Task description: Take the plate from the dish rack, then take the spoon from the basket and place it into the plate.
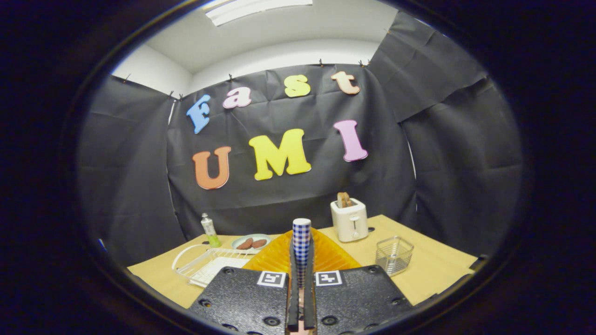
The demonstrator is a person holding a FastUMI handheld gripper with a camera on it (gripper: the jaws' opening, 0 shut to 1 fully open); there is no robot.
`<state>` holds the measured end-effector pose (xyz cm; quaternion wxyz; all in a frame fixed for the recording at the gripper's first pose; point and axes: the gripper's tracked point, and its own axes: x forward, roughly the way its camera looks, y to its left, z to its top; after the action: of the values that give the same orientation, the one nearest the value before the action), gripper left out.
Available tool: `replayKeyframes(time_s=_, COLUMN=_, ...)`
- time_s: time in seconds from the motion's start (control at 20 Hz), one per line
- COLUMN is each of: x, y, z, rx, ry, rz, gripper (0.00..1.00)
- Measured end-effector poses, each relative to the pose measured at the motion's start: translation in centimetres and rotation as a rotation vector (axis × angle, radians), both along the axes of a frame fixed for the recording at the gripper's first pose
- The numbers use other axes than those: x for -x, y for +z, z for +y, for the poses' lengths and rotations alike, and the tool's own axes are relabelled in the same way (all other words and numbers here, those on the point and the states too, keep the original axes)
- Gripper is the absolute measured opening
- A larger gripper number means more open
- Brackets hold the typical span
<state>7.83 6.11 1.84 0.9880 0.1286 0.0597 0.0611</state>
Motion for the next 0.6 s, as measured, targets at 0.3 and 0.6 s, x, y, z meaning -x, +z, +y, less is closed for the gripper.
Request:
replayKeyframes(time_s=0.3, x=0.9, y=-4.3, z=6.8, rx=-0.023, ry=0.059, rz=0.056, gripper=0.10)
replayKeyframes(time_s=0.6, x=1.8, y=-7.9, z=11.1, rx=-0.060, ry=0.062, rz=0.100, gripper=0.13)
